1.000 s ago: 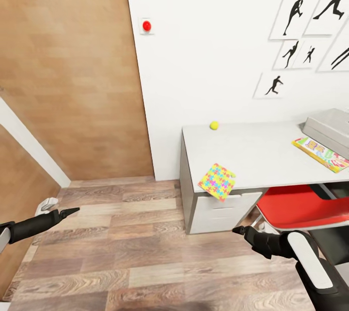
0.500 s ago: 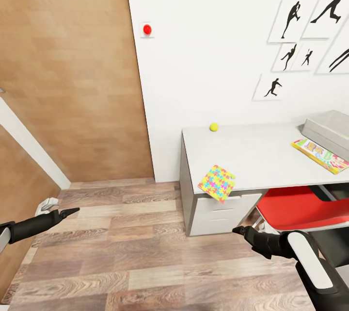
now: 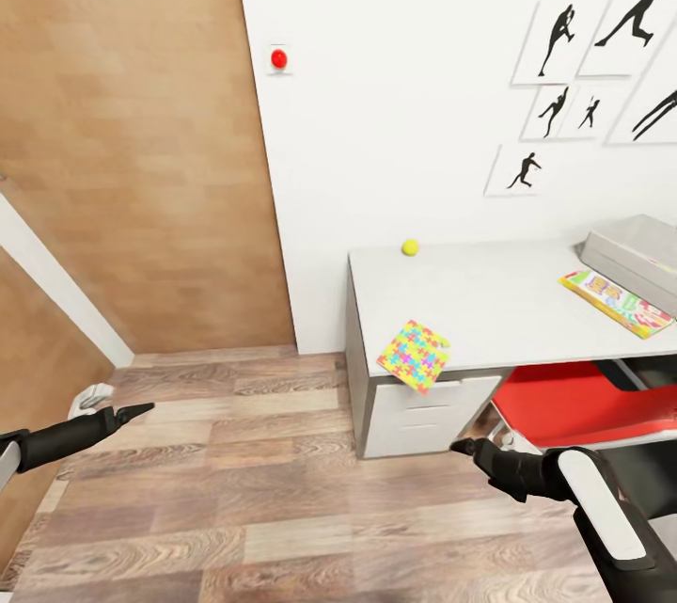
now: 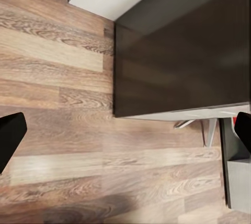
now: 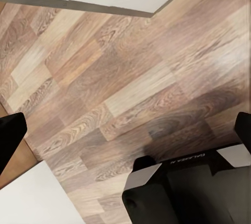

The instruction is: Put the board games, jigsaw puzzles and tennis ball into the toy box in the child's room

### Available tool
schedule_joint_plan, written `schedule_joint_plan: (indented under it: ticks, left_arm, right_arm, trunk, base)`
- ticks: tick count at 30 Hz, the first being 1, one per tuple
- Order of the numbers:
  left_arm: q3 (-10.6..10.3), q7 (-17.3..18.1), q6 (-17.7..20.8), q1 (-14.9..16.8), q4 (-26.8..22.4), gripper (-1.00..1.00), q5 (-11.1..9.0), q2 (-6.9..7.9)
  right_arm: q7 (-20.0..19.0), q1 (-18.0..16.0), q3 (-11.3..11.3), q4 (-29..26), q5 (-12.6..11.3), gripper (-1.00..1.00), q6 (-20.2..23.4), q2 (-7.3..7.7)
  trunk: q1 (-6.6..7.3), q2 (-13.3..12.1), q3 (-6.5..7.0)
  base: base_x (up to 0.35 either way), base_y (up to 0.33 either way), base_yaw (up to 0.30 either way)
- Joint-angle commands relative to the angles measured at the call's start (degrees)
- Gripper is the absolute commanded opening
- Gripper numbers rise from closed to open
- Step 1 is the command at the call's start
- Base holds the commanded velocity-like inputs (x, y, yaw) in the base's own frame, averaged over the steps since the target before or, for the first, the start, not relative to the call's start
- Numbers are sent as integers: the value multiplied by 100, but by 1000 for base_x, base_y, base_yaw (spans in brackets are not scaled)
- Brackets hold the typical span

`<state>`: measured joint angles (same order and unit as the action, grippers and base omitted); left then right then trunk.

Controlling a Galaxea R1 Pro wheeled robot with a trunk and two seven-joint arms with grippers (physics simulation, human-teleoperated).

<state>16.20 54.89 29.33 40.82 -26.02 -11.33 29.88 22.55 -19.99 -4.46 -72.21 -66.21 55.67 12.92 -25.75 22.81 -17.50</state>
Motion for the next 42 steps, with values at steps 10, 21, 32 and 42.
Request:
schedule_joint_plan:
  ticks: [10, 21, 32, 42]
  left_arm:
    - [11, 9, 46, 4, 0, 100, -18, 0]
    - [7, -9, 46, 4, 0, 100, -11, 0]
    - [7, 23, 46, 4, 0, 100, -12, 0]
    - [6, 17, 45, 4, 0, 100, -10, -3]
  right_arm:
    - [56, -5, -2, -3, -59, 100, 14, 0]
    - [56, -5, 7, 0, -59, 100, 14, -2]
    - [56, -5, 7, -2, -63, 100, 14, -5]
    - [56, -5, 7, 4, -68, 100, 14, -8]
  trunk:
    - [-4, 11, 78]
    - [-4, 11, 182]
    - [-4, 11, 287]
    - [-4, 11, 382]
  base:
    - [0, -275, 0]
    - [0, -219, 0]
    - [-64, -94, 0]
    - [-36, -55, 0]
